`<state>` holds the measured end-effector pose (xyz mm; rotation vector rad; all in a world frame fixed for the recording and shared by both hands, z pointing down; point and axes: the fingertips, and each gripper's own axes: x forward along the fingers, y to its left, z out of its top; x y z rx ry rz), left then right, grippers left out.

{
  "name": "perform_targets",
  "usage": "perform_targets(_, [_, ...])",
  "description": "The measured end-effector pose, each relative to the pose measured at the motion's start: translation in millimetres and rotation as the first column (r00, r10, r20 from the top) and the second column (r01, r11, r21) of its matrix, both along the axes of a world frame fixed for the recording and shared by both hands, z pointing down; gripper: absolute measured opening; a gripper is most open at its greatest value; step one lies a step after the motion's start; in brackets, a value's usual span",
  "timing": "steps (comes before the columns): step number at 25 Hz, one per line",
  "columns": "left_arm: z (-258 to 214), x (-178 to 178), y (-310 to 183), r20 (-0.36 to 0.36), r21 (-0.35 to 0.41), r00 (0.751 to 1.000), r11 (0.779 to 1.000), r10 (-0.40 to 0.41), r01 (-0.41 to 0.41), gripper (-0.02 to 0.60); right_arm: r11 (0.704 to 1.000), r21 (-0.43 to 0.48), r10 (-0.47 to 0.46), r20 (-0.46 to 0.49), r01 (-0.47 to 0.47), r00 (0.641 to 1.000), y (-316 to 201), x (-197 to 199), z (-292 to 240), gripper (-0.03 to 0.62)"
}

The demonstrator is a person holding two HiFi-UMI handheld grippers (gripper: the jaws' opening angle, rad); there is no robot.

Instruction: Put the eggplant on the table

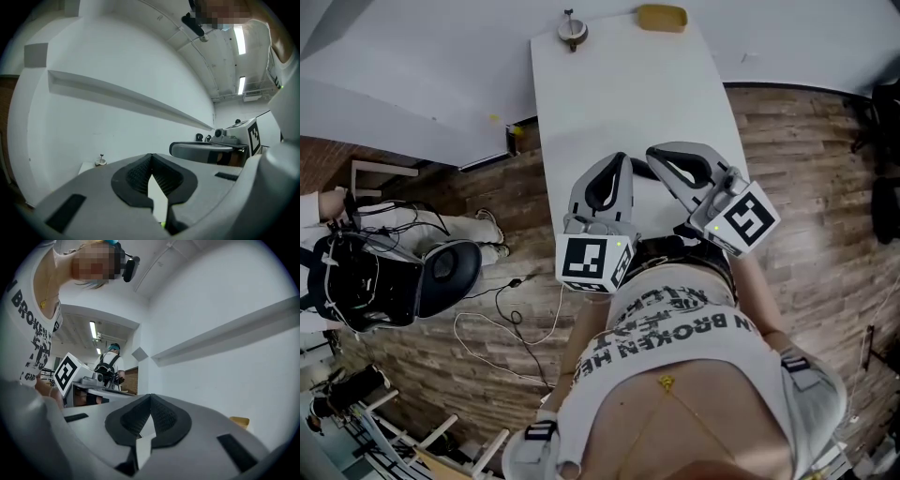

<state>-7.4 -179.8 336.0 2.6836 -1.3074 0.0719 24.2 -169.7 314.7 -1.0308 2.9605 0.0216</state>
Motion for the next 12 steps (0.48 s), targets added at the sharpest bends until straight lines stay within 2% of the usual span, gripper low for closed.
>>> perform_targets(12, [-19.6,2.4,1.1,-0.008,0.05,1.0,0.998,0.026,-0.026,-0.002,0.997,0.072,0.013,0.048,-0.017,0.999,4.5,4.1,-34.9,0.008])
